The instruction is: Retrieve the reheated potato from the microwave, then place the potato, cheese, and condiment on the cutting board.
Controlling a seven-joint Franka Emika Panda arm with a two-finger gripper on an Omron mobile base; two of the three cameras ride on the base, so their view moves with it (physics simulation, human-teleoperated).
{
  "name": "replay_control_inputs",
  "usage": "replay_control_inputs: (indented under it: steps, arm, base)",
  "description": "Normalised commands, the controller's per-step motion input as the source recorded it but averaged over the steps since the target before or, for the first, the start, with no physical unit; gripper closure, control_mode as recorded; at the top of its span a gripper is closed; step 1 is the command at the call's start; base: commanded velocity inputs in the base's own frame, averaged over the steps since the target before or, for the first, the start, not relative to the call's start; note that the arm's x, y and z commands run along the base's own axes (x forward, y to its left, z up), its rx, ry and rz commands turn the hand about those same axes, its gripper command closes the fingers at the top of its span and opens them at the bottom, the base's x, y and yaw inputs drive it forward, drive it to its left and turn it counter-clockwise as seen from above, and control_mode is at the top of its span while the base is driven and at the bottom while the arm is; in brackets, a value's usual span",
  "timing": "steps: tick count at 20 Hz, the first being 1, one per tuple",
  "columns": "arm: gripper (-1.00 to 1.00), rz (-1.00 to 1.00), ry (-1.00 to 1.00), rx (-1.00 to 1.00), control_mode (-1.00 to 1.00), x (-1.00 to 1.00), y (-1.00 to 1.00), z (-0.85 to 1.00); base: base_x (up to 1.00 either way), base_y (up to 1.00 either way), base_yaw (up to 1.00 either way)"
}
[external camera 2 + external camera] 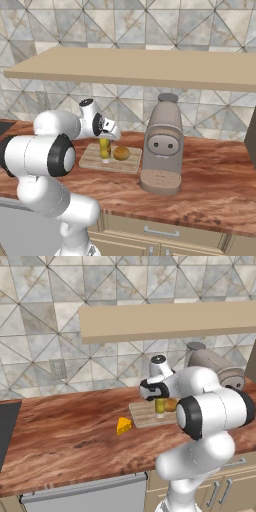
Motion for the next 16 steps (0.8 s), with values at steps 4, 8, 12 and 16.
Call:
replay_control_inputs:
  steps: [4,8,12,16]
  arm:
    - [-1.0,-0.06,0.0,0.07,-1.0,-0.21,-0.14,-0.54]
    - [-1.0,-0.07,0.0,0.06,-1.0,-0.36,-0.05,-0.4]
    - [-1.0,-0.06,-0.03,0.04,-1.0,-0.38,-0.06,-0.27]
    - [-1.0,-0.05,-0.06,0.06,-1.0,-0.07,-0.01,-0.03]
  base:
    - [0.0,0.0,0.0]
    - [0.0,0.0,0.0]
    - [0.0,0.0,0.0]
    - [0.0,0.0,0.0]
